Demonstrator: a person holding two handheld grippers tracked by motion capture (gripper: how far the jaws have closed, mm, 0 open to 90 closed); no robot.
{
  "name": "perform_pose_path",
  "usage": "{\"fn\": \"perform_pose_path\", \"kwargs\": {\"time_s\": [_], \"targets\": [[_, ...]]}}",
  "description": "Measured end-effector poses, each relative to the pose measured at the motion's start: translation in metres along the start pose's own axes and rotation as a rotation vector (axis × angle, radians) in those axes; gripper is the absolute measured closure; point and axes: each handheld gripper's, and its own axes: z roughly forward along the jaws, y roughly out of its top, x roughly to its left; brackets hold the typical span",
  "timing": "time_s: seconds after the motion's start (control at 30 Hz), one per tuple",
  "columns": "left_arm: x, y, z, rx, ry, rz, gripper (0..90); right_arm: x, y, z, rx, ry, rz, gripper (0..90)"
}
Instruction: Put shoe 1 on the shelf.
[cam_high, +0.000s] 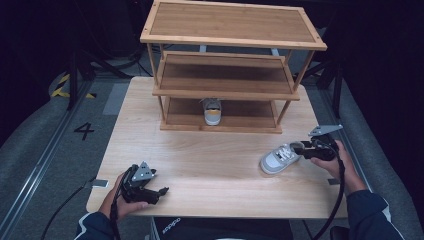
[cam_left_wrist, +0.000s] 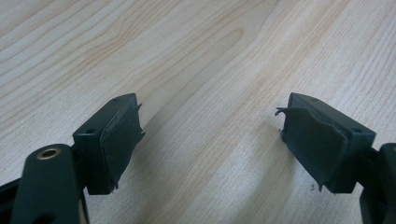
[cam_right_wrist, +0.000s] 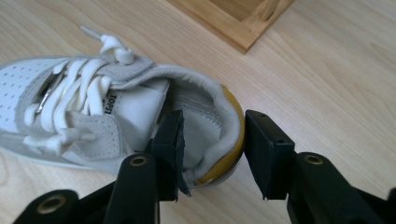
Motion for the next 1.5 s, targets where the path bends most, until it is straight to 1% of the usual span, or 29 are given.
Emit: {"fn": "perform_pose_path", "kwargs": {"time_s": [0.13, 0.17, 0.27, 0.3, 0.33, 0.37, 0.4, 0.47, 0.5, 0.57, 0.63, 0.7, 0.77, 0.8, 0.87, 0.9, 0.97, 1.0, 1.07, 1.1, 1.13, 1.17, 1.2, 1.27, 1.33, 1.37, 1.47, 1.5], "targets": [[0.0, 0.0, 0.0, -0.001, 0.002, 0.0, 19.6, 0.001, -0.002, -0.005, 0.016, 0.002, 0.005, 56.4], [0.0, 0.0, 0.0, -0.001, 0.003, 0.0, 19.5, 0.003, -0.004, -0.008, 0.03, 0.008, 0.004, 55.5], [0.0, 0.0, 0.0, 0.0, 0.003, 0.0, 19.5, 0.006, -0.007, -0.016, 0.058, 0.06, 0.005, 50.0], [0.0, 0.0, 0.0, 0.0, 0.003, -0.001, 19.4, 0.008, -0.007, -0.017, 0.071, 0.073, -0.002, 47.6], [-0.001, 0.0, 0.001, -0.001, -0.001, -0.009, 19.2, 0.011, -0.008, -0.019, 0.093, 0.098, -0.01, 45.5], [-0.001, 0.0, 0.001, 0.001, -0.001, -0.008, 19.0, 0.014, -0.009, -0.02, 0.111, 0.131, -0.018, 44.5], [0.0, 0.001, 0.0, 0.004, 0.003, 0.001, 18.9, 0.016, -0.01, -0.021, 0.116, 0.142, -0.021, 44.5], [0.0, 0.001, 0.001, 0.004, 0.001, -0.005, 18.5, 0.023, -0.012, -0.021, 0.138, 0.167, -0.036, 43.7], [-0.001, 0.001, 0.001, 0.001, -0.003, -0.015, 18.3, 0.026, -0.013, -0.022, 0.148, 0.184, -0.043, 44.2], [-0.001, 0.001, 0.001, 0.008, -0.004, -0.014, 18.1, 0.033, -0.015, -0.024, 0.167, 0.217, -0.053, 43.9], [-0.001, 0.001, 0.002, 0.003, -0.001, -0.018, 17.8, 0.039, -0.016, -0.025, 0.163, 0.218, -0.063, 46.0], [-0.001, 0.001, 0.002, 0.003, 0.0, -0.011, 17.4, 0.046, -0.016, -0.027, 0.169, 0.224, -0.068, 44.4], [-0.001, 0.001, 0.002, 0.004, 0.0, -0.011, 17.2, 0.054, -0.015, -0.029, 0.181, 0.227, -0.061, 41.5], [-0.001, 0.002, 0.002, 0.005, 0.001, -0.008, 17.1, 0.06, -0.014, -0.03, 0.189, 0.24, -0.055, 38.6], [0.0, 0.002, 0.002, 0.006, 0.003, -0.001, 16.9, 0.069, -0.012, -0.032, 0.198, 0.225, -0.061, 37.1], [0.0, 0.002, 0.002, 0.007, 0.004, 0.0, 16.8, 0.072, -0.011, -0.032, 0.203, 0.208, -0.064, 37.1], [0.0, 0.002, 0.002, 0.006, 0.002, -0.004, 16.8, 0.073, -0.011, -0.033, 0.209, 0.202, -0.062, 37.3], [0.0, 0.002, 0.002, 0.006, 0.002, -0.004, 16.8, 0.072, -0.011, -0.034, 0.209, 0.203, -0.057, 37.3], [0.0, 0.002, 0.002, 0.007, 0.004, -0.001, 16.8, 0.069, -0.012, -0.037, 0.197, 0.189, -0.044, 38.3], [0.0, 0.002, 0.002, 0.008, 0.004, 0.0, 16.7, 0.068, -0.013, -0.039, 0.193, 0.174, -0.042, 34.3], [0.0, 0.002, 0.002, 0.008, 0.004, 0.0, 16.7, 0.066, -0.014, -0.041, 0.184, 0.181, -0.032, 31.2], [0.0, 0.002, 0.002, 0.007, 0.004, 0.0, 16.7, 0.065, -0.016, -0.045, 0.162, 0.209, -0.019, 31.7], [0.0, 0.002, 0.002, 0.007, 0.004, 0.0, 16.7, 0.064, -0.017, -0.048, 0.151, 0.207, -0.025, 31.4], [0.0, 0.002, 0.002, 0.007, 0.004, -0.001, 16.7, 0.064, -0.02, -0.053, 0.13, 0.196, -0.023, 31.5], [0.0, 0.002, 0.002, 0.008, 0.004, 0.0, 16.7, 0.063, -0.023, -0.061, 0.094, 0.198, -0.026, 30.6], [0.0, 0.002, 0.002, 0.007, 0.004, 0.0, 16.7, 0.063, -0.025, -0.064, 0.083, 0.203, -0.031, 28.2], [0.0, 0.002, 0.002, 0.007, 0.004, 0.0, 16.7, 0.064, -0.03, -0.071, 0.064, 0.211, -0.048, 28.3], [0.0, 0.002, 0.002, 0.008, 0.004, 0.0, 16.7, 0.064, -0.032, -0.073, 0.061, 0.219, -0.045, 28.2]]}}
